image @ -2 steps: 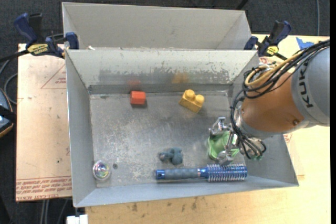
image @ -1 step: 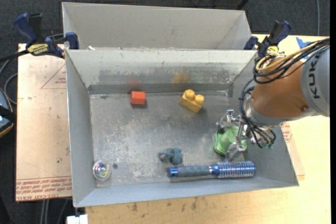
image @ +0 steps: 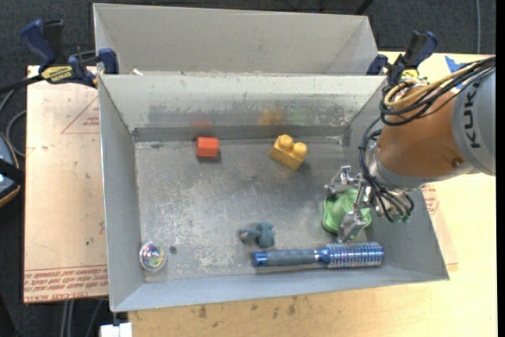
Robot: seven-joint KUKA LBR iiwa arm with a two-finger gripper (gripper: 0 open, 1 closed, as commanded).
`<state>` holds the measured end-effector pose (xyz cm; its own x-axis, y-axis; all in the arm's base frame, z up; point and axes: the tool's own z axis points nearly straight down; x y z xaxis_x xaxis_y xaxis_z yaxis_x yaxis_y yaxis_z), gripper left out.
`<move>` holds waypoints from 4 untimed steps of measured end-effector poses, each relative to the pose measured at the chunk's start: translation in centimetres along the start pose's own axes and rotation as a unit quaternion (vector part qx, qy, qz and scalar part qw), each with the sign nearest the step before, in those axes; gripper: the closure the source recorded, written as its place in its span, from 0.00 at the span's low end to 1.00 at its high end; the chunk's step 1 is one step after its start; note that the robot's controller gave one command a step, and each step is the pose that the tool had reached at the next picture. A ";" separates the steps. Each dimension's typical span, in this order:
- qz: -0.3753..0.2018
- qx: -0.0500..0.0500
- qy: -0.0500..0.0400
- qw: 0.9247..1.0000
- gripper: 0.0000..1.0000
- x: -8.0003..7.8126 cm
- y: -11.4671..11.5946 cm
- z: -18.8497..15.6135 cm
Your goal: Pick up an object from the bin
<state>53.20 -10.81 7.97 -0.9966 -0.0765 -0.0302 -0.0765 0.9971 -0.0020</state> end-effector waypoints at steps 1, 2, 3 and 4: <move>-0.087 0.000 0.008 0.996 1.00 -3.6 -0.9 -17.9; -0.091 -0.002 0.013 0.996 1.00 -4.2 -5.1 -15.7; -0.093 -0.002 0.013 0.996 0.00 -4.3 -4.8 -15.8; -0.064 -0.004 0.019 0.998 0.00 -1.2 0.8 -2.4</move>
Offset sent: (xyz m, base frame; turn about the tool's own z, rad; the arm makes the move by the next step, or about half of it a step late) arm 0.0281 -0.0067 0.1755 -0.1763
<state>54.24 -9.87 10.40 -0.9789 -0.2040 0.0075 -0.2040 0.9790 0.0055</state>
